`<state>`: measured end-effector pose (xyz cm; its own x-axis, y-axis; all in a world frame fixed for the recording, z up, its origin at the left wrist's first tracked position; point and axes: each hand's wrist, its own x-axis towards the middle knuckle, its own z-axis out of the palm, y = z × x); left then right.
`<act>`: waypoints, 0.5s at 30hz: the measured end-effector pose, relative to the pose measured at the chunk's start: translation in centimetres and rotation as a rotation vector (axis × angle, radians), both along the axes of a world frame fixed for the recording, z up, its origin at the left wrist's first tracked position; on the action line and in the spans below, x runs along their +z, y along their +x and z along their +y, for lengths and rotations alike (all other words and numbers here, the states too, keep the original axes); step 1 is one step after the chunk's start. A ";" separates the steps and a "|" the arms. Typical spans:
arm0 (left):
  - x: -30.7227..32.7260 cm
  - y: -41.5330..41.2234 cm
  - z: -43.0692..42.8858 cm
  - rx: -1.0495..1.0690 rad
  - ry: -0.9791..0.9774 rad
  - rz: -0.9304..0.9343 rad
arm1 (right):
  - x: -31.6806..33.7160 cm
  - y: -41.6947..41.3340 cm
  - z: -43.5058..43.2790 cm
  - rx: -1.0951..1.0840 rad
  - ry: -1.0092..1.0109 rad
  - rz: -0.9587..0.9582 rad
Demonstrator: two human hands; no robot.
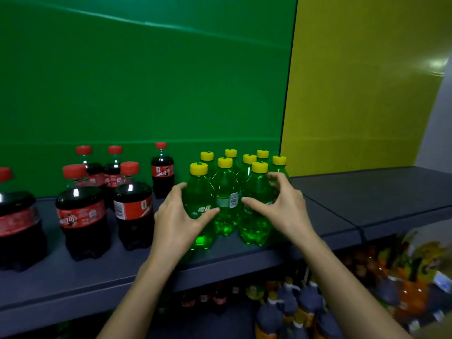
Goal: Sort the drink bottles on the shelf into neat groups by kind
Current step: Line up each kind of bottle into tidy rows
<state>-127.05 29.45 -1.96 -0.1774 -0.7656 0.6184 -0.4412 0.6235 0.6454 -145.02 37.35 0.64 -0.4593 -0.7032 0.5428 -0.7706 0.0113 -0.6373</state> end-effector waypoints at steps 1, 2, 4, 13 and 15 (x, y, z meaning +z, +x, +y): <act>-0.1 -0.1 -0.3 -0.005 0.003 0.000 | -0.2 0.1 -0.1 0.007 -0.012 0.006; -0.1 -0.1 -0.6 -0.007 0.005 0.000 | -0.5 0.1 -0.2 0.008 -0.027 0.013; -0.3 -0.2 -1.2 -0.010 0.018 0.000 | -1.0 0.2 -0.5 0.013 -0.058 0.024; -1.1 -0.1 1.0 0.088 -0.016 -0.057 | -2.6 0.5 0.5 0.046 -0.058 0.106; -1.5 1.3 2.6 0.186 -0.090 -0.081 | -3.2 0.2 2.0 0.043 -0.110 0.140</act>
